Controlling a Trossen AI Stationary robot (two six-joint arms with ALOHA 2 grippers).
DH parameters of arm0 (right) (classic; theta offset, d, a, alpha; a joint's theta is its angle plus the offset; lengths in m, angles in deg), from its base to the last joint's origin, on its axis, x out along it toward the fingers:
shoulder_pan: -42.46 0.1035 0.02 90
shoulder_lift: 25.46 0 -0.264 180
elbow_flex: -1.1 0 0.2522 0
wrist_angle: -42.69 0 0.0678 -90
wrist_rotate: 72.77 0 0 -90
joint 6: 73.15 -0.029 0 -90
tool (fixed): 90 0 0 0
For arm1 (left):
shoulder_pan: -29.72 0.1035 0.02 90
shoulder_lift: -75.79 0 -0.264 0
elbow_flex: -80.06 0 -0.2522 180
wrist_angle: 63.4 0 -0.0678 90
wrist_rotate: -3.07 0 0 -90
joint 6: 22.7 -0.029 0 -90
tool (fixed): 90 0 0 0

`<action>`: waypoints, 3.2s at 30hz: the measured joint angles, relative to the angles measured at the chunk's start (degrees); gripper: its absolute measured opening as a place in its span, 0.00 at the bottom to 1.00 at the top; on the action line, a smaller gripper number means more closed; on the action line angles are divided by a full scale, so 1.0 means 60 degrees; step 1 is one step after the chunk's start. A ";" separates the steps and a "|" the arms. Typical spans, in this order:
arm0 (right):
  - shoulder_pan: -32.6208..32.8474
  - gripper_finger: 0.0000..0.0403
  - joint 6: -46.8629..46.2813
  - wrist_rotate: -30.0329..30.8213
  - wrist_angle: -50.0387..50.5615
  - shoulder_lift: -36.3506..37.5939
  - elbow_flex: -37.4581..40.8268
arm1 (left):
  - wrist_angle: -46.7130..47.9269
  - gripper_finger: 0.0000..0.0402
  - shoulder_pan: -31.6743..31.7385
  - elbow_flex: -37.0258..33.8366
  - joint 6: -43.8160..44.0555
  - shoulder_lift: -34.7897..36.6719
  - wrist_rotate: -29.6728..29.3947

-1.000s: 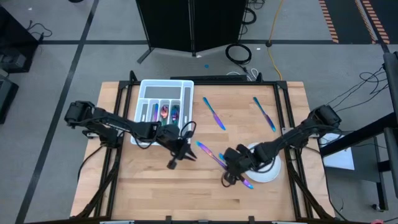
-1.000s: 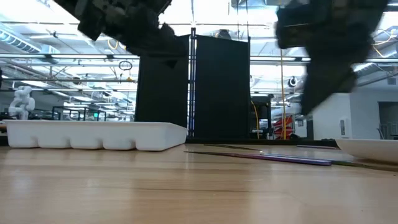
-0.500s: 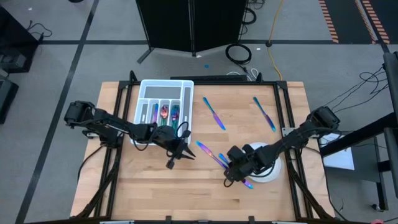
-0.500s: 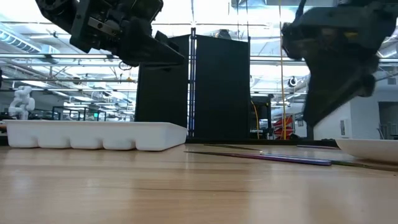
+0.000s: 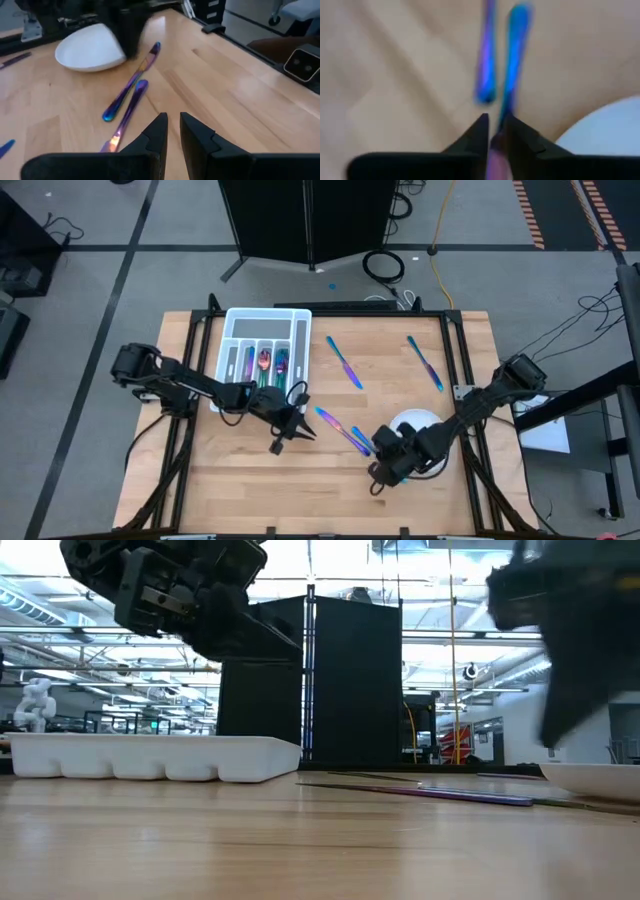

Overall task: Sort silverware
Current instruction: Put the iridescent knife into the white silverware tray

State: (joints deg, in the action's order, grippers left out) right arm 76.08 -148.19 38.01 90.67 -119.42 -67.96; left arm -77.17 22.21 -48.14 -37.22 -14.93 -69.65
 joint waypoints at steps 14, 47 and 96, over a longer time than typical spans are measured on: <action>-0.5432 0.00 0.6288 -0.0653 -0.5828 0.0124 0.2202 | 0.1673 0.13 0.0670 0.0492 0.0514 0.0377 -0.2762; -0.7317 0.00 0.6123 -0.0802 -0.5483 -0.1905 0.0844 | 0.1815 0.13 0.2737 0.0521 0.0779 0.0278 0.0919; -1.1106 0.00 1.0322 -0.4455 -0.2946 -0.4535 -0.4245 | 0.2935 0.13 0.2801 0.0743 0.0593 0.0285 0.0547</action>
State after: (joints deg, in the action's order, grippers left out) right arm 9.45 -86.25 11.28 72.99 -146.63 -93.44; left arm -59.56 39.02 -43.68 -33.66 -13.22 -66.37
